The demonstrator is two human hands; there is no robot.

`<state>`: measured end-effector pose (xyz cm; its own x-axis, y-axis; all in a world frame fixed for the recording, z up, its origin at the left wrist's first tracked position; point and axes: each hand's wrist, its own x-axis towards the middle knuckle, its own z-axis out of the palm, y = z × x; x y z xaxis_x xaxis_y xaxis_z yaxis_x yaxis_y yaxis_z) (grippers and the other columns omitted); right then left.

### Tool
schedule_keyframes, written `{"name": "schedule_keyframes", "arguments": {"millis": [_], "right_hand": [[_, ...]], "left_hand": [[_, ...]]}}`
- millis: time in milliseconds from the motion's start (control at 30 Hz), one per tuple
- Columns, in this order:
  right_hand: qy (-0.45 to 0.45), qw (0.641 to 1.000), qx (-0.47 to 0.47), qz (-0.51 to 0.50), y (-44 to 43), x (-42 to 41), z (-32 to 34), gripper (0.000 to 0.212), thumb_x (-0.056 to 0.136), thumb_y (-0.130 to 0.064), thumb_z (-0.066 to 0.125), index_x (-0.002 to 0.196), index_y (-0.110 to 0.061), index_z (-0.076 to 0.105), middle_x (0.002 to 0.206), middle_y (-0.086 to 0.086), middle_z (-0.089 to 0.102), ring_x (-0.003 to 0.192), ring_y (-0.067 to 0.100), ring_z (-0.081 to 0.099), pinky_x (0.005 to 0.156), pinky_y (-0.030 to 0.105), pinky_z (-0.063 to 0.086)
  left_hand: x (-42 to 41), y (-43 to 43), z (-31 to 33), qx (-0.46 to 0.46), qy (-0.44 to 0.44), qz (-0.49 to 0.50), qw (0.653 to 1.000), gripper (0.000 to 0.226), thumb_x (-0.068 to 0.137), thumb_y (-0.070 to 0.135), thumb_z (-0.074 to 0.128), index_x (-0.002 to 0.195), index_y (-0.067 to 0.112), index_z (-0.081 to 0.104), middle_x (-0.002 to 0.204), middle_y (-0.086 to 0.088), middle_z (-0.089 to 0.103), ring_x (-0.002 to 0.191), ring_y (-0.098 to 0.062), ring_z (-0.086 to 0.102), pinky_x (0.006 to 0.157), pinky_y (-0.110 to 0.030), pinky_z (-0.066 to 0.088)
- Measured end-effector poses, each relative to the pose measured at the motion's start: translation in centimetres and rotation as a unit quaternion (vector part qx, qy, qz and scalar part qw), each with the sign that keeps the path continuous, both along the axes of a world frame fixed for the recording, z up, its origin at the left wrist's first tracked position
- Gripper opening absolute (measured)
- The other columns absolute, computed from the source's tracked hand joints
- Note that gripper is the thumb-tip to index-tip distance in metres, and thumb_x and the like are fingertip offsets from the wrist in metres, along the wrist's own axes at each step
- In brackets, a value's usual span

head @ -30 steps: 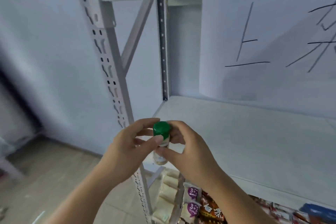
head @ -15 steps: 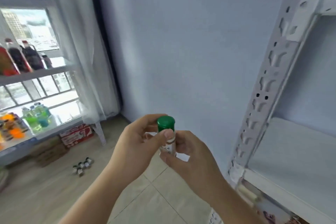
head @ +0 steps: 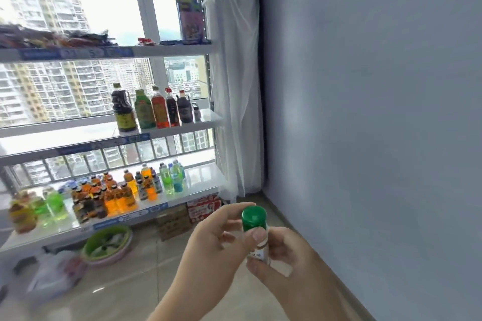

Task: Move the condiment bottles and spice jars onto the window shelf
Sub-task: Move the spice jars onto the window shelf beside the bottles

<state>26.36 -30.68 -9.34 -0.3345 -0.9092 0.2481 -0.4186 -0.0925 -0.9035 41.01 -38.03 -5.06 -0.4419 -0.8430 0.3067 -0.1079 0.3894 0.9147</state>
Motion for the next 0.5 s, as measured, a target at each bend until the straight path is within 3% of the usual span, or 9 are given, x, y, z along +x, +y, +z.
{"name": "schedule_keyframes", "arguments": {"millis": [133,233,367,500], "right_hand": [[0.004,1.000,-0.005,0.024,-4.2,0.0,-0.1,0.038,0.075,-0.021,0.086,0.105,-0.039,0.072,0.099,-0.017,0.076,0.095,0.002,0.073,0.087,0.016,0.054],[0.005,0.999,-0.009,0.046,-7.7,-0.6,-0.1,0.038,0.072,-0.028,0.085,0.106,-0.038,0.072,0.100,-0.014,0.076,0.095,0.005,0.073,0.089,0.023,0.057],[0.011,0.997,-0.011,0.072,-12.6,-2.2,0.0,0.037,0.077,-0.021,0.086,0.105,-0.041,0.072,0.099,-0.019,0.076,0.095,0.001,0.072,0.088,0.019,0.055],[0.003,0.995,-0.012,0.096,-17.1,-4.3,1.0,0.037,0.078,-0.025,0.085,0.105,-0.044,0.070,0.102,-0.025,0.074,0.098,-0.005,0.069,0.089,0.015,0.052]], "left_hand": [[0.4,-3.4,-0.3,-0.004,-0.017,0.033,0.999,0.029,0.079,0.028,0.083,0.104,0.040,0.074,0.097,0.018,0.077,0.085,-0.003,0.069,0.081,-0.033,0.058],[0.0,-6.2,-0.4,0.004,-0.009,0.056,0.998,0.034,0.071,0.044,0.082,0.104,0.043,0.075,0.100,0.017,0.077,0.088,-0.006,0.070,0.082,-0.035,0.057],[-1.2,-10.4,-0.1,0.000,-0.012,0.089,0.996,0.033,0.075,0.037,0.085,0.105,0.044,0.075,0.100,0.017,0.077,0.090,-0.008,0.072,0.080,-0.031,0.057],[-3.1,-14.2,0.8,0.000,0.000,0.104,0.995,0.035,0.070,0.042,0.082,0.104,0.042,0.075,0.097,0.017,0.078,0.084,-0.005,0.072,0.073,-0.023,0.054]]}}
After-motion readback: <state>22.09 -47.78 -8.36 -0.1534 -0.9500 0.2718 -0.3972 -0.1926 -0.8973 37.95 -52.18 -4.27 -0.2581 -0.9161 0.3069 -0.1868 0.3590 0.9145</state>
